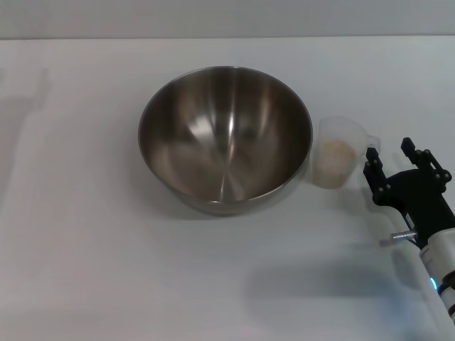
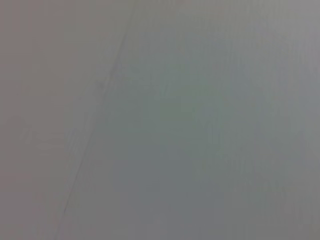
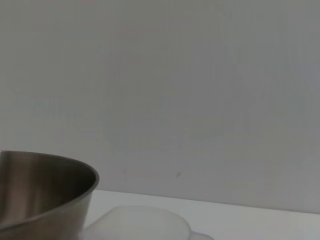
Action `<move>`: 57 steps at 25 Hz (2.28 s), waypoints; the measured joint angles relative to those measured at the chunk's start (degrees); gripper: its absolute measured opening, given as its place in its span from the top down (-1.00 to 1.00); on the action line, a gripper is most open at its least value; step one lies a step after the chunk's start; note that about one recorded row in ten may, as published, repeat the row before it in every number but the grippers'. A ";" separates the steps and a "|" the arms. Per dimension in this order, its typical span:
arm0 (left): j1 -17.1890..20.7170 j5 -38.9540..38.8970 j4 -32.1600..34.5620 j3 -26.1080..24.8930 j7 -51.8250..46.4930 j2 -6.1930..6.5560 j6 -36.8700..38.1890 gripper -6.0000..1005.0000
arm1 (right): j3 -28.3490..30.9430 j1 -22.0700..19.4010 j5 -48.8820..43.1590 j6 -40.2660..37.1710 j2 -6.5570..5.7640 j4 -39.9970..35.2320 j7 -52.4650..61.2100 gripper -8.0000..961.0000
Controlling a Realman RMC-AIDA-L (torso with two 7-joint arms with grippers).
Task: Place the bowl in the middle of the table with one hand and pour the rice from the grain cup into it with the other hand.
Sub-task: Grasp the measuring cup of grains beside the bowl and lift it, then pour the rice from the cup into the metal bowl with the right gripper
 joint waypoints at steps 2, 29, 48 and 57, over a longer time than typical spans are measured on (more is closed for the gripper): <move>0.00 -0.01 0.00 -0.04 0.00 0.00 0.01 -0.63 | 0.11 0.36 0.00 0.18 0.00 -0.21 0.00 -0.16; 0.23 -0.01 0.08 -1.45 0.00 -0.46 0.48 -0.62 | 0.93 4.84 0.09 2.00 0.21 -4.38 5.03 0.81; 0.32 0.00 1.01 -1.39 0.53 -0.53 0.42 -0.62 | 5.18 4.85 1.52 -8.87 0.35 -4.73 4.21 0.94; 0.07 0.00 0.57 -1.28 0.42 -0.53 0.33 -0.62 | 4.51 10.49 -0.07 -18.62 -0.03 -6.20 -10.47 0.95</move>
